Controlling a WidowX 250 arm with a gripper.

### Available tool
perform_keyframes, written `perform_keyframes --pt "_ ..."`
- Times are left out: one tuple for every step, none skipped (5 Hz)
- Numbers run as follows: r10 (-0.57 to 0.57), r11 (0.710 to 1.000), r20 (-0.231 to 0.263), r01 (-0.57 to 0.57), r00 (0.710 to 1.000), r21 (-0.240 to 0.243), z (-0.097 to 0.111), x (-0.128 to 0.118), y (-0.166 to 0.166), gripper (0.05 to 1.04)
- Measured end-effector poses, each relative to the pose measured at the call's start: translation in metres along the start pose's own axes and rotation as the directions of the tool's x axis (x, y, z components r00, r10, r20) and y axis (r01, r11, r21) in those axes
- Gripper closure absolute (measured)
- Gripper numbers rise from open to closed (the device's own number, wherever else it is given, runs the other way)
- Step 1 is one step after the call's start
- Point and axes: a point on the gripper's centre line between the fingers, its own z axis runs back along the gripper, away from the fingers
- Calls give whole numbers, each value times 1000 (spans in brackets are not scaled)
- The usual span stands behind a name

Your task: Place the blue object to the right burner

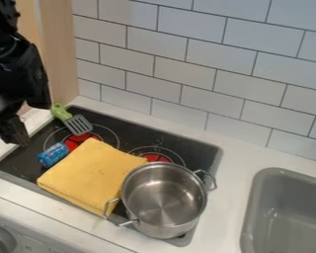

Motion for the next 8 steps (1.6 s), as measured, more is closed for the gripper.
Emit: perform_keyframes --pt "-13 1000 13 13 1000 -23 -10 1 -1 85" --pt "-20 999 56 21 998 -29 -21 4 7 85" --pt "-29 997 46 32 999 -67 -33 2 8 85" --pt "-40 996 31 43 999 -78 -40 -4 17 85" --pt "-51 991 31 54 998 -122 -51 -7 16 85" --pt "-60 985 41 66 997 -158 -62 -7 13 85" --pt "-91 979 50 99 995 -181 -68 0 13 85" --pt "-106 978 45 112 993 -177 -70 2 16 141"
